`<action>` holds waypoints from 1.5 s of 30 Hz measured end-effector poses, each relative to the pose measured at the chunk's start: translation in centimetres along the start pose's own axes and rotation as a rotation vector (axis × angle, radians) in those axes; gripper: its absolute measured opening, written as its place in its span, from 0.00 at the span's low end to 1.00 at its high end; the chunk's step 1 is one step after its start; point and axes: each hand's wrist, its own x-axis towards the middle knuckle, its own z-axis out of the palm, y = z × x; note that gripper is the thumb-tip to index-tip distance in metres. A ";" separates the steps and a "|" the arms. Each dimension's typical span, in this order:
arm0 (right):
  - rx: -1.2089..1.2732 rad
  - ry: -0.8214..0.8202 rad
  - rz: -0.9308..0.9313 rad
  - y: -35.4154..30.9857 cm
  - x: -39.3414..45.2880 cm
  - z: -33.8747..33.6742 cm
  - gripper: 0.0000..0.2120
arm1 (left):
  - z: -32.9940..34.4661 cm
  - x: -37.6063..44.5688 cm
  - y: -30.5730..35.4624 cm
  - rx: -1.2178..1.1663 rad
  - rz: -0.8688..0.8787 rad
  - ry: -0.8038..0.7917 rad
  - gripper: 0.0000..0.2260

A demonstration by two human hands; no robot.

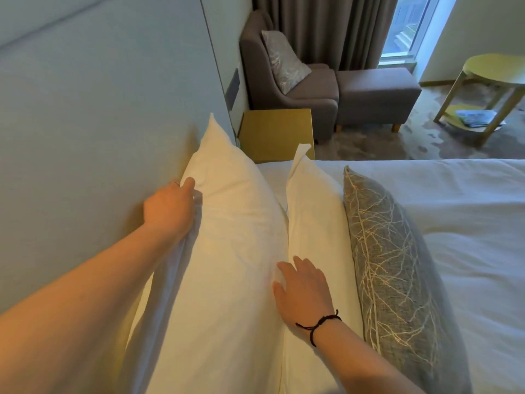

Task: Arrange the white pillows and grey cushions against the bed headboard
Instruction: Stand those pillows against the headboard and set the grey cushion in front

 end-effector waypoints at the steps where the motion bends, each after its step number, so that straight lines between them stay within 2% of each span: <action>1: -0.043 -0.054 -0.022 0.8 -1.1 0.2 0.24 | -0.7 -0.7 0.9 -0.019 0.027 0.043 0.11; 3: -0.043 -0.200 -0.074 2.2 -3.0 0.5 0.27 | -1.9 -3.4 3.6 -0.141 0.110 0.136 0.12; 5: 0.008 -0.268 -0.089 3.3 -4.1 0.1 0.28 | -2.3 -8.4 7.4 -0.380 0.161 0.086 0.12; 7: 0.081 -0.234 -0.074 3.5 -4.8 -0.7 0.26 | -1.7 -15.2 11.7 -0.590 0.167 -0.123 0.13; 9: 0.173 -0.196 -0.037 3.0 -5.7 -1.5 0.24 | -0.4 -21.5 15.4 -0.671 0.124 -0.371 0.15; 11: 0.218 -0.193 0.015 2.7 -7.2 -2.0 0.24 | 1.6 -25.9 17.8 -0.731 0.020 -0.493 0.15; 14: 0.255 -0.211 0.074 3.0 -11.1 -1.8 0.25 | 3.9 -29.2 19.0 -0.841 -0.110 -0.545 0.17; 18: 0.353 -0.206 0.164 3.3 -17.1 -0.3 0.25 | 5.0 -29.8 19.4 -1.011 -0.271 -0.471 0.18; 22: 0.565 -0.206 0.280 4.6 -21.1 0.7 0.30 | 4.7 -28.2 19.3 -0.906 -0.405 -0.571 0.16; 26: 0.675 -0.179 0.335 6.3 -23.3 0.9 0.38 | 3.9 -27.7 19.4 -0.786 -0.353 -0.547 0.14; 31: 0.606 -0.211 0.303 6.9 -24.1 0.5 0.40 | 3.5 -28.2 19.8 -0.883 -0.282 -0.500 0.12; 33: 0.538 -0.238 0.265 6.7 -24.1 0.6 0.40 | 3.4 -28.8 20.2 -0.929 -0.342 -0.507 0.09; 37: 0.428 -0.352 0.190 5.8 -24.2 0.0 0.31 | 4.2 -30.5 20.5 -0.928 -0.525 -0.490 0.25; 39: 0.341 -0.344 0.091 5.2 -24.1 -1.3 0.22 | 5.2 -31.4 20.2 -0.811 -0.523 -0.542 0.31; 41: 0.290 -0.275 -0.041 4.4 -23.2 -3.6 0.18 | 5.8 -32.4 19.9 -0.703 -0.462 -0.602 0.28; 43: 0.271 -0.239 -0.157 3.5 -21.0 -6.1 0.19 | 5.9 -33.1 19.5 -0.660 -0.403 -0.607 0.25; 45: 0.147 -0.232 -0.254 2.9 -17.3 -8.1 0.21 | 6.0 -33.7 19.2 -0.775 -0.415 -0.615 0.30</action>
